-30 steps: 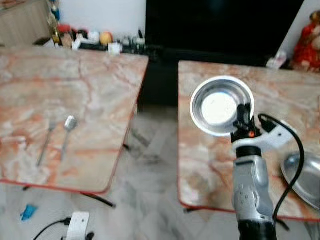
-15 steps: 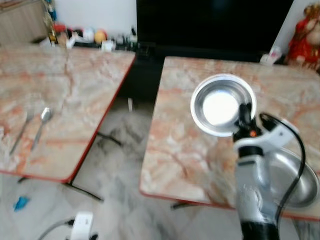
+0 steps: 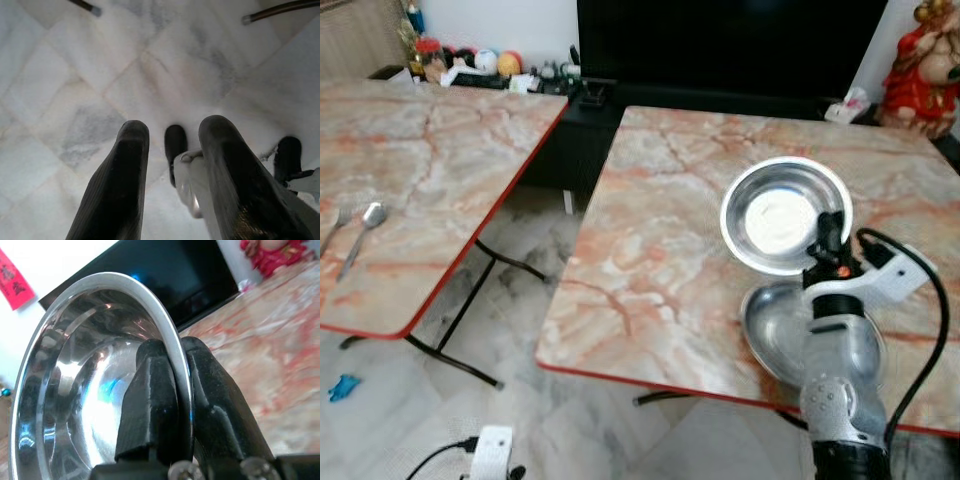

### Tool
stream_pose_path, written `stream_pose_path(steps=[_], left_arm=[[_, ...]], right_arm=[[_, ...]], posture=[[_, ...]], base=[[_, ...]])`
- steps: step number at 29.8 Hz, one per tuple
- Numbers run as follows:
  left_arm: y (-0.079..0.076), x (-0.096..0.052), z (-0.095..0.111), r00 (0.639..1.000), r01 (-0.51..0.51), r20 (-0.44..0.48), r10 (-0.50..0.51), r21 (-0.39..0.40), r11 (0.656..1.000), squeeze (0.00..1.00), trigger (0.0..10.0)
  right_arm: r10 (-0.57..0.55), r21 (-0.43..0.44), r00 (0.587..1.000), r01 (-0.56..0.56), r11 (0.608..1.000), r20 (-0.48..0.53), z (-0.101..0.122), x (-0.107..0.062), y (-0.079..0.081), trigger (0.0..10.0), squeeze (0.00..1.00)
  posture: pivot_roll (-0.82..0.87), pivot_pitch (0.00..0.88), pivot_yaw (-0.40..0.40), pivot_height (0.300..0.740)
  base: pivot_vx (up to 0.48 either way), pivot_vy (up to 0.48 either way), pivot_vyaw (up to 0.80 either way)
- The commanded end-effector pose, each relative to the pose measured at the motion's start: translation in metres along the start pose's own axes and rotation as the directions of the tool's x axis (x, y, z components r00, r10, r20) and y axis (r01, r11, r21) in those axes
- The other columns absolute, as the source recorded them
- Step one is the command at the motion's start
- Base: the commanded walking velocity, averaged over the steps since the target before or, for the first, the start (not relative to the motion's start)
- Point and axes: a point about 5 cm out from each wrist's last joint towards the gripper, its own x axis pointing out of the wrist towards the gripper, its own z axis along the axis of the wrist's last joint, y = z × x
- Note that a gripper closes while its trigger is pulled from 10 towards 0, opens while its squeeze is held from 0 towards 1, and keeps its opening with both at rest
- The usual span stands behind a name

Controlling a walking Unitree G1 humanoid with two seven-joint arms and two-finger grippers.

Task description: Setting the table

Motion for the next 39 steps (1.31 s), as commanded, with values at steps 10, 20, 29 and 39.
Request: stream_pose_path(steps=[10,20,29,39], left_arm=[[0.008,-0.001,-0.005,1.000,-0.013,-0.027,0.014,0.006,1.000,0.00,10.0],[0.008,-0.001,-0.004,1.000,-0.014,-0.027,0.015,0.005,1.000,0.00,10.0],[0.006,0.000,-0.001,1.000,-0.005,-0.017,0.005,0.025,1.000,0.00,10.0],[0.003,0.000,0.001,1.000,-0.006,-0.007,0.006,0.027,1.000,0.00,10.0]], right_arm=[[-0.142,-0.134,0.990,0.140,0.981,-0.004,0.015,0.002,-0.019,10.0,0.00],[-0.309,-0.075,0.951,0.306,0.949,-0.028,0.035,-0.029,-0.027,10.0,0.00],[-0.451,0.124,0.886,0.462,0.878,-0.107,0.033,-0.051,-0.022,10.0,0.00],[-0.540,-0.040,0.804,0.549,0.835,-0.250,0.021,-0.061,-0.042,10.0,0.00]], posture=[[0.05,0.010,-0.040,0.740],[0.04,0.015,-0.043,0.740],[0.03,0.007,-0.044,0.740],[0.03,0.005,-0.047,0.740]], base=[[0.000,0.000,0.00],[0.000,0.000,0.00],[0.000,0.000,0.00],[0.000,0.000,0.00]])
